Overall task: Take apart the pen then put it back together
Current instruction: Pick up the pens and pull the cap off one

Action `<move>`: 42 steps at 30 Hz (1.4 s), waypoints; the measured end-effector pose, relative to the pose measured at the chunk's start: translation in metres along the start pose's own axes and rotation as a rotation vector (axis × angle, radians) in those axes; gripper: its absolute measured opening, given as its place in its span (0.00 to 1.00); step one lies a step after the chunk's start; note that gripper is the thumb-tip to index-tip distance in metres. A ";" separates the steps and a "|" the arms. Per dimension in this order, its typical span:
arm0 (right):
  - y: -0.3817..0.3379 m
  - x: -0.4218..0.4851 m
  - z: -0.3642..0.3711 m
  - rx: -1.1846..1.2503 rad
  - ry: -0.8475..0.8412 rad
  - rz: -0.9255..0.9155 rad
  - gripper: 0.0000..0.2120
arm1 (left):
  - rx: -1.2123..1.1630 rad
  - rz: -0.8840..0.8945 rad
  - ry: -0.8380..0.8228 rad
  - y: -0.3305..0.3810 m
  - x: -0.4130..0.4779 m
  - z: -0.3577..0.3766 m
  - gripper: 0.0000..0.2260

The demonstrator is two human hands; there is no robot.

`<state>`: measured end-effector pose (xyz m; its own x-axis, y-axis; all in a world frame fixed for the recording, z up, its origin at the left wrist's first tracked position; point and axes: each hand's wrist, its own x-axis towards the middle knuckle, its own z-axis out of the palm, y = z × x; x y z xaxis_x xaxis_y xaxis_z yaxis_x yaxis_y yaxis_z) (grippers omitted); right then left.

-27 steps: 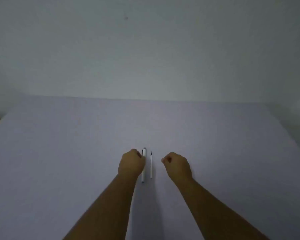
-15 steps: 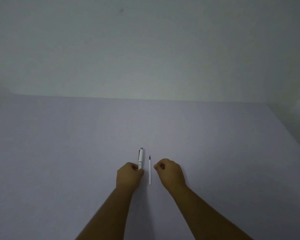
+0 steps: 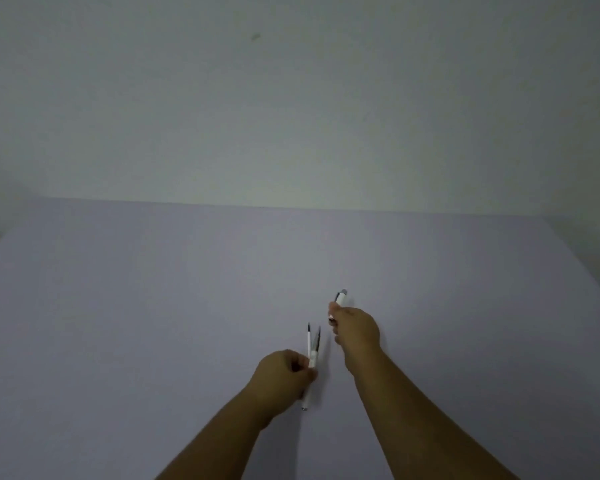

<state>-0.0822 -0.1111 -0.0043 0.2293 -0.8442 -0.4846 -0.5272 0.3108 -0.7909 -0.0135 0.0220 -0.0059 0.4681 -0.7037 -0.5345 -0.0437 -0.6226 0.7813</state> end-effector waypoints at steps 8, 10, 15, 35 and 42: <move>0.035 -0.001 0.009 -0.415 -0.032 -0.134 0.11 | -0.246 -0.065 0.103 -0.009 0.013 -0.008 0.03; 0.039 -0.001 0.013 -0.431 0.004 -0.149 0.10 | -0.261 -0.073 0.101 -0.011 0.015 -0.007 0.03; 0.041 -0.004 0.017 -0.470 0.019 -0.163 0.09 | -0.283 -0.098 0.091 -0.011 0.015 -0.004 0.04; 0.000 -0.041 -0.024 0.246 -0.445 -0.169 0.07 | -0.070 0.146 -0.012 0.020 -0.021 -0.022 0.10; -0.009 -0.045 -0.037 0.137 -0.463 -0.223 0.03 | 0.196 0.259 0.050 0.025 -0.032 -0.031 0.10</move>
<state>-0.1179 -0.0922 0.0384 0.6771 -0.6248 -0.3889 -0.3199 0.2261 -0.9201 -0.0019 0.0399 0.0406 0.4619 -0.8326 -0.3057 -0.3341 -0.4826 0.8096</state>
